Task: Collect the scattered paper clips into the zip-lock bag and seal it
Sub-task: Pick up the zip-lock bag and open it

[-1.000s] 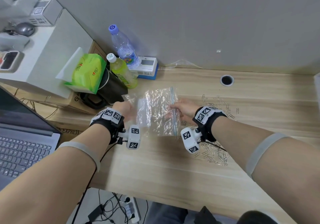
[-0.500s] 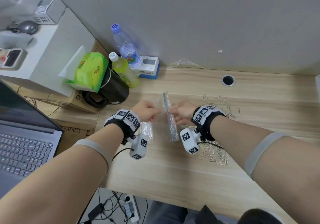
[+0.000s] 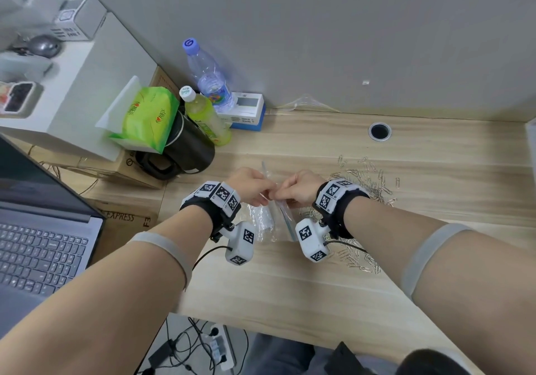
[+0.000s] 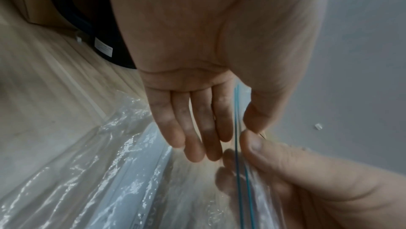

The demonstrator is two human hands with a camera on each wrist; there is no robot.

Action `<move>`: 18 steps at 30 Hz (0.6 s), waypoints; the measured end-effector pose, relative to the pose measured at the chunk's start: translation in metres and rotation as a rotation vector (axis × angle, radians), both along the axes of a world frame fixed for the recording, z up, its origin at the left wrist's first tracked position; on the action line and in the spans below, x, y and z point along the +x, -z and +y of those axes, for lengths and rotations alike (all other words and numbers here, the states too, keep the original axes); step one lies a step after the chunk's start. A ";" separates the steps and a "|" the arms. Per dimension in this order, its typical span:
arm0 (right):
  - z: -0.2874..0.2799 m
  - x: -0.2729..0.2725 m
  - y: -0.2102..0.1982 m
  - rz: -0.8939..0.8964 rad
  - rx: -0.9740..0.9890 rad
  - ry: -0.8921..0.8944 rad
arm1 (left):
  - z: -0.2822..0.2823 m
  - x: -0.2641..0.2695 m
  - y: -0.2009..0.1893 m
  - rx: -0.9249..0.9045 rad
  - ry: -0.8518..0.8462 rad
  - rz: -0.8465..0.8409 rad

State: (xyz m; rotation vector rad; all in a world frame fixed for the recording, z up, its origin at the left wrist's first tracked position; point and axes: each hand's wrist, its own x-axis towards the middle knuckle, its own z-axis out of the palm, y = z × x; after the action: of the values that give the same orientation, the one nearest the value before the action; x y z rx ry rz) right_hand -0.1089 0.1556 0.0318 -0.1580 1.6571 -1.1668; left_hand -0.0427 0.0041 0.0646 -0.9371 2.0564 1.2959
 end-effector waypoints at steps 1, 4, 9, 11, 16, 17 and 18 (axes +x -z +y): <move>0.001 0.001 0.000 0.007 0.003 0.002 | 0.000 0.001 -0.001 0.015 0.003 -0.007; 0.002 0.000 0.005 0.015 0.028 0.001 | 0.000 0.004 -0.006 0.050 0.013 -0.018; 0.003 -0.001 0.008 -0.056 0.005 0.002 | -0.002 0.007 -0.009 0.071 0.016 -0.034; 0.002 -0.001 0.007 -0.071 -0.002 -0.005 | -0.002 0.007 -0.010 0.071 0.027 -0.051; -0.003 0.002 0.005 -0.068 0.006 -0.044 | -0.003 0.009 -0.008 0.069 0.021 -0.087; -0.004 0.003 0.007 -0.066 0.005 -0.051 | -0.004 0.009 -0.008 0.070 0.026 -0.090; -0.005 0.004 0.008 -0.066 0.003 -0.056 | -0.004 0.010 -0.009 0.068 0.033 -0.093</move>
State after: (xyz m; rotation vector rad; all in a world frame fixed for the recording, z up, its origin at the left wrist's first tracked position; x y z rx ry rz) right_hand -0.1051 0.1508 0.0233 -0.1614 1.5869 -1.1159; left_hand -0.0325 0.0005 0.0736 -0.9121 1.9376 1.2728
